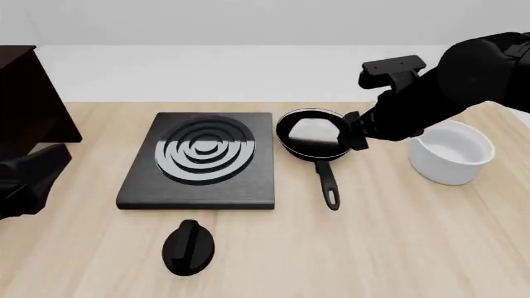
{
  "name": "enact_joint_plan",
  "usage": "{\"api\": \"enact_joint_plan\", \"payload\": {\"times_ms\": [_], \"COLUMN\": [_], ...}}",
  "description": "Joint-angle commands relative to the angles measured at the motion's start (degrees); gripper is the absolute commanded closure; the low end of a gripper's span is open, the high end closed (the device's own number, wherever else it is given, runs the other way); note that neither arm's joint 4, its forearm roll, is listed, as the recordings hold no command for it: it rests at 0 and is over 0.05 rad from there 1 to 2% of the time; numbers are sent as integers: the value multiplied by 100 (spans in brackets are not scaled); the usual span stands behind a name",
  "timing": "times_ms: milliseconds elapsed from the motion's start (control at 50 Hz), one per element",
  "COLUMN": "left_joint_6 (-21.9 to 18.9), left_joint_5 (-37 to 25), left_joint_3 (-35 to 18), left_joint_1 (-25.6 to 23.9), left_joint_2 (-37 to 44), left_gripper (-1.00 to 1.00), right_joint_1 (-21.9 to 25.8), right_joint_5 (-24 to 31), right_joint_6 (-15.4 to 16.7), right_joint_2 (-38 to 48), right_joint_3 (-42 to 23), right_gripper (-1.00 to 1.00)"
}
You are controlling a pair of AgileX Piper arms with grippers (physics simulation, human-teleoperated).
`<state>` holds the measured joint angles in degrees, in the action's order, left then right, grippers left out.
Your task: Put the frying pan on the cabinet shelf.
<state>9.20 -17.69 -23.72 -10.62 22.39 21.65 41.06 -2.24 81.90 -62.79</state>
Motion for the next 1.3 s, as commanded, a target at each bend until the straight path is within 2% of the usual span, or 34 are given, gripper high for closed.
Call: {"api": "enact_joint_plan", "payload": {"times_ms": [20,480,920,1220,1280,1300], "left_joint_6": [5,15,14,3,255,223], "left_joint_5": [61,138,219,248,229,218], "left_joint_3": [51,133,247,250,250,237], "left_joint_1": [-1,-62,-102,-95,-179,-166], "left_joint_2": [34,78,107,160,92,91], "left_gripper": [-100,-100,-100,-100,-100,-100], "right_joint_1": [94,156,-20,189,246,231], "right_joint_5": [-193,-589,-1102,-1347,-1350,-1363], "right_joint_6": [-74,-404,-565,-685,-745,-761], "right_joint_2": [279,951,1445,1755,1795,1795], "right_joint_3": [32,-194,20,183,224,223], "right_gripper": [-100,-100,-100,-100,-100,-100]}}
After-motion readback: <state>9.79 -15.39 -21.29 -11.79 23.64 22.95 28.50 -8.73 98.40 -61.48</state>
